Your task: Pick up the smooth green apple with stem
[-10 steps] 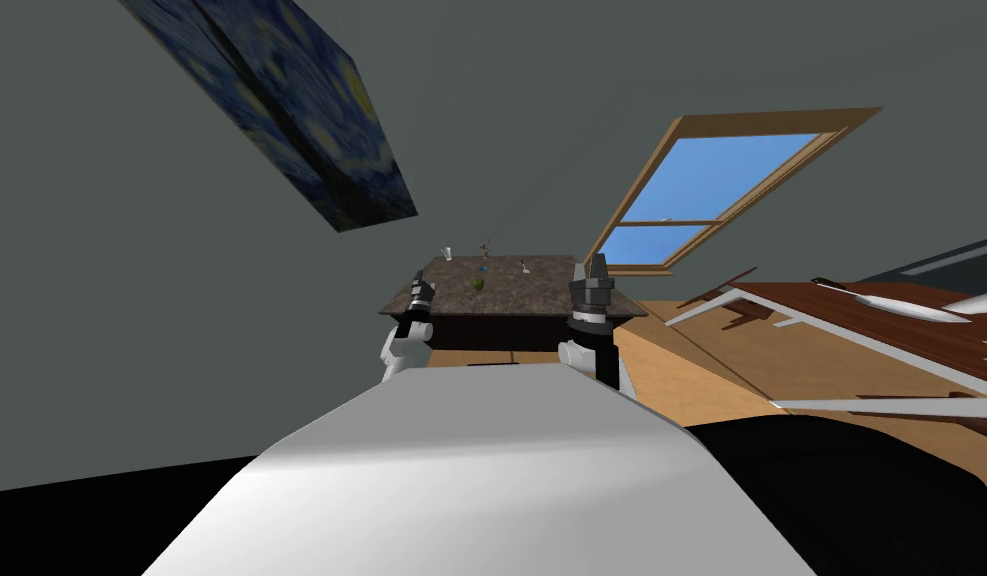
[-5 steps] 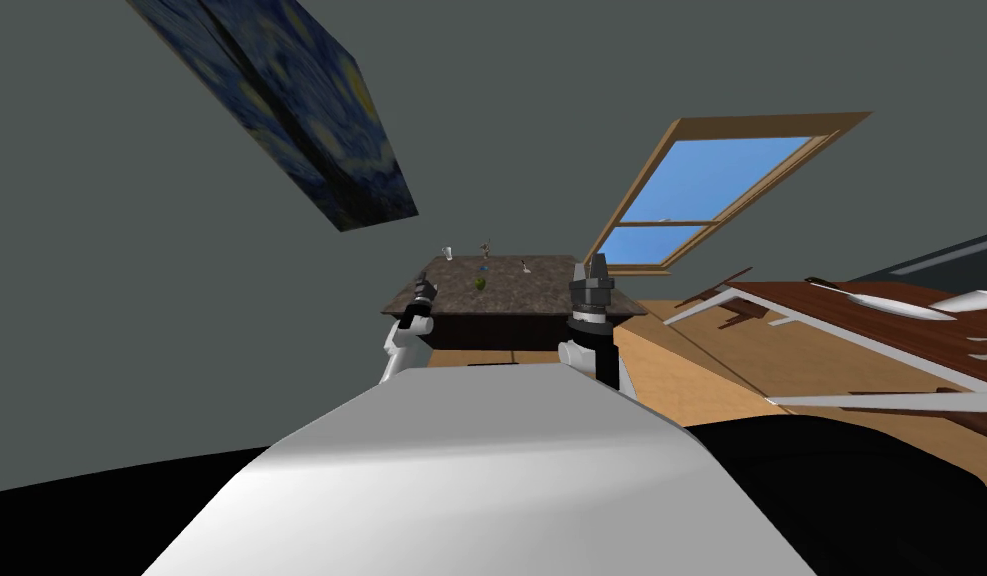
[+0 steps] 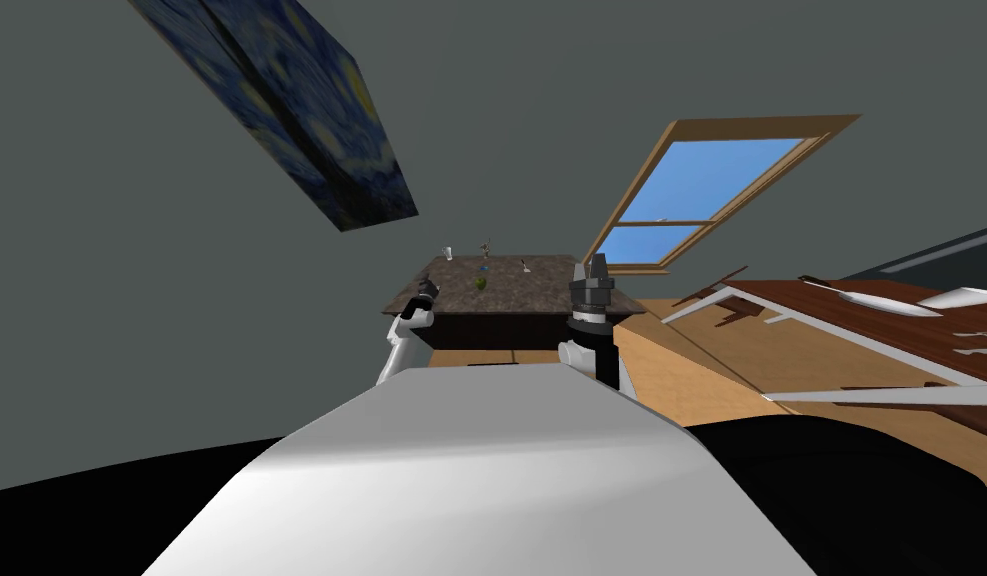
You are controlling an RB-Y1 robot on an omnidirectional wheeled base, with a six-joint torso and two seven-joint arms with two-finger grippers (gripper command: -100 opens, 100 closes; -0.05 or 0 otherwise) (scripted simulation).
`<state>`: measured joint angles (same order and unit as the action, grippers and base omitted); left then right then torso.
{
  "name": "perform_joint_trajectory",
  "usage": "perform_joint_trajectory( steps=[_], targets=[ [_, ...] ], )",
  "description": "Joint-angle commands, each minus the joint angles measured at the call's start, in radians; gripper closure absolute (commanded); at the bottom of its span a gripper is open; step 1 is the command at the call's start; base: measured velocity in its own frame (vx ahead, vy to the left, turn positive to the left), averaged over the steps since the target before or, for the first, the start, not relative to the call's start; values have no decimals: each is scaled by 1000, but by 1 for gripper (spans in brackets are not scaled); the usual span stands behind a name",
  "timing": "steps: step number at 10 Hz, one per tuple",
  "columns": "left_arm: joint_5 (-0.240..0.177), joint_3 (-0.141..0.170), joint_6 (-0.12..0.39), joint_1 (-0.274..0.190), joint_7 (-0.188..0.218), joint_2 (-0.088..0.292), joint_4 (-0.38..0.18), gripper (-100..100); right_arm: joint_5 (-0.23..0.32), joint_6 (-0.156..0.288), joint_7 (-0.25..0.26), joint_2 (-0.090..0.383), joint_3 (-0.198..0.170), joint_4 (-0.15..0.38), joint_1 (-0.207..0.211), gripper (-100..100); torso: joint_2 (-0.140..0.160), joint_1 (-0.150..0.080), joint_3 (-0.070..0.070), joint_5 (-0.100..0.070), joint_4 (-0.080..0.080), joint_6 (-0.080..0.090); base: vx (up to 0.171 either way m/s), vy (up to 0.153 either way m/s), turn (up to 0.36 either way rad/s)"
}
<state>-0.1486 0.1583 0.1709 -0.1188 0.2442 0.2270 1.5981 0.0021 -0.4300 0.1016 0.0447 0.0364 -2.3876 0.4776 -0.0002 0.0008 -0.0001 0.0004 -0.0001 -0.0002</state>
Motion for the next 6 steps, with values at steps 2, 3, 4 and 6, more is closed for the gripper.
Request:
perform_joint_trajectory(
  steps=[2,3,4,6],
  targets=[
    [-11,7,78,-55,17,6,-68,-100,0,0,0,0,0,0,0,0,0,0,0,0,0,0,-6,12,-16],
    [-22,14,107,-103,33,14,-109,-100,0,0,0,0,0,0,0,0,0,0,0,0,0,0,-3,5,-13],
    [-22,14,139,-105,33,14,-123,-100,0,0,0,0,0,0,0,0,0,-1,0,0,0,0,0,0,0],
    [-33,20,184,-153,49,22,-170,-100,0,0,0,0,0,0,0,0,0,-1,0,0,0,0,0,-1,-5]
  ],
)
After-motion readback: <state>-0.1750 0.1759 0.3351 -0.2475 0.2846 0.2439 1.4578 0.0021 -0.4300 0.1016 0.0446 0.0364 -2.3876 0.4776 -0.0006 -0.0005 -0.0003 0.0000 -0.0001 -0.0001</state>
